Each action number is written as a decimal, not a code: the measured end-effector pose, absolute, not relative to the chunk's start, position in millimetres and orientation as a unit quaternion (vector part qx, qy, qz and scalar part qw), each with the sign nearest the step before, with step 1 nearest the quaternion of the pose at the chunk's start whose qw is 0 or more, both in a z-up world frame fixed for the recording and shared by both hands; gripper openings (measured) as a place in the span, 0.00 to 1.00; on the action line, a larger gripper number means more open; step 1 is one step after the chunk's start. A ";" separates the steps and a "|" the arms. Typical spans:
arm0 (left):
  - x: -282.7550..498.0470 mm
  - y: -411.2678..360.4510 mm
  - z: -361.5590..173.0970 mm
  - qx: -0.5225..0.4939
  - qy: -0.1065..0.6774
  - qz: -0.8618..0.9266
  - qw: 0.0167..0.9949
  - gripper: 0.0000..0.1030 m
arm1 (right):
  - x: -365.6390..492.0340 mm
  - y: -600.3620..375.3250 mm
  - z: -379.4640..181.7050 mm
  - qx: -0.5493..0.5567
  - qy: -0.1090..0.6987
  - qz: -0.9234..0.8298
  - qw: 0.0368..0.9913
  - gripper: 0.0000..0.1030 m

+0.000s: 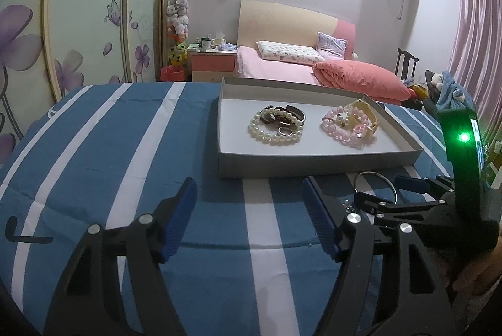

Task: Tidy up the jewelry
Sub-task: 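Grasp the pearl earrings with the left tool while the right tool grasps the silver bangle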

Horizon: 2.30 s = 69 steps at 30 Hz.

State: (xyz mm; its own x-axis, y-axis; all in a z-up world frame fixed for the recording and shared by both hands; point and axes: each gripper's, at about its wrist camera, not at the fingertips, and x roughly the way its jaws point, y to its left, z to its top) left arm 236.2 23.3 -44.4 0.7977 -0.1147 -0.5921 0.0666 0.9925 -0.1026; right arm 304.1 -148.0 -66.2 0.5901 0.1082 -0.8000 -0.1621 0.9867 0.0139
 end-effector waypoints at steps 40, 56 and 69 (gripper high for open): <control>278.5 -89.5 -76.8 0.071 0.434 -0.109 0.891 0.33 | 274.7 -225.9 -62.9 0.010 0.442 0.029 0.897 0.72; 274.3 -64.2 -73.0 0.022 0.427 -0.135 0.894 0.12 | 272.1 -224.4 -62.6 0.017 0.439 0.037 0.898 0.72; 247.9 -18.2 -50.8 -0.015 0.374 -0.119 0.920 0.12 | 258.3 -203.4 -54.5 0.012 0.416 0.069 0.907 0.72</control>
State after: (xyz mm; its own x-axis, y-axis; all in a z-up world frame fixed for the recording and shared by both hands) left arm 247.9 -18.2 -50.8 0.6915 -0.2298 -0.6848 0.2079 0.9712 -0.1160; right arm 258.3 -203.4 -54.5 0.6441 0.1351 -0.7529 -0.1146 0.9902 0.0796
